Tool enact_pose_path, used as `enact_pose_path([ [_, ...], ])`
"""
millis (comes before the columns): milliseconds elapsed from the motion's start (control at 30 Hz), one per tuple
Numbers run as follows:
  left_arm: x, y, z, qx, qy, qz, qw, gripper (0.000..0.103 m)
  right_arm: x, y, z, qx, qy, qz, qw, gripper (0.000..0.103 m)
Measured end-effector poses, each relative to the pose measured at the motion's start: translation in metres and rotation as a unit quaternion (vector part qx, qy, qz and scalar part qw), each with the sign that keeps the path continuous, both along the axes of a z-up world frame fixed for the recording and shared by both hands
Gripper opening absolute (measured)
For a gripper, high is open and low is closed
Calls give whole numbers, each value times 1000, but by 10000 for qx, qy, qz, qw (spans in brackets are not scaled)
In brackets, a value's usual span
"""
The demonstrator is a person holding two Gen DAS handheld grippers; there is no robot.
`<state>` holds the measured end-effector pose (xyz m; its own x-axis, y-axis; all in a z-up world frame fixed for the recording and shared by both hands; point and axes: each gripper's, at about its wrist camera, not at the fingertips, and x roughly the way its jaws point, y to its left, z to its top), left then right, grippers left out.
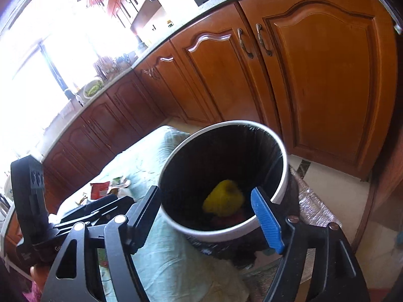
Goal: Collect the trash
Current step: 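Carry both items over the bin and open both tools to drop them, then grasp the white tissue with the right tool while the left grasps crumpled paper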
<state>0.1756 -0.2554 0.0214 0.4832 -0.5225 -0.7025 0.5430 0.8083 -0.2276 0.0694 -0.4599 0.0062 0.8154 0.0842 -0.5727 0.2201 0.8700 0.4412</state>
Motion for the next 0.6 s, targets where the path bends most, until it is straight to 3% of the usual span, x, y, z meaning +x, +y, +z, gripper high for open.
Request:
enact_pose_path([
  [300, -33, 89, 7, -180, -224, 540, 9981, 74, -16, 56, -7, 309, -123, 314, 9990, 79],
  [600, -46, 161, -5, 43, -447, 1219, 9915, 75, -5, 108, -18, 317, 28, 875, 9957, 79],
])
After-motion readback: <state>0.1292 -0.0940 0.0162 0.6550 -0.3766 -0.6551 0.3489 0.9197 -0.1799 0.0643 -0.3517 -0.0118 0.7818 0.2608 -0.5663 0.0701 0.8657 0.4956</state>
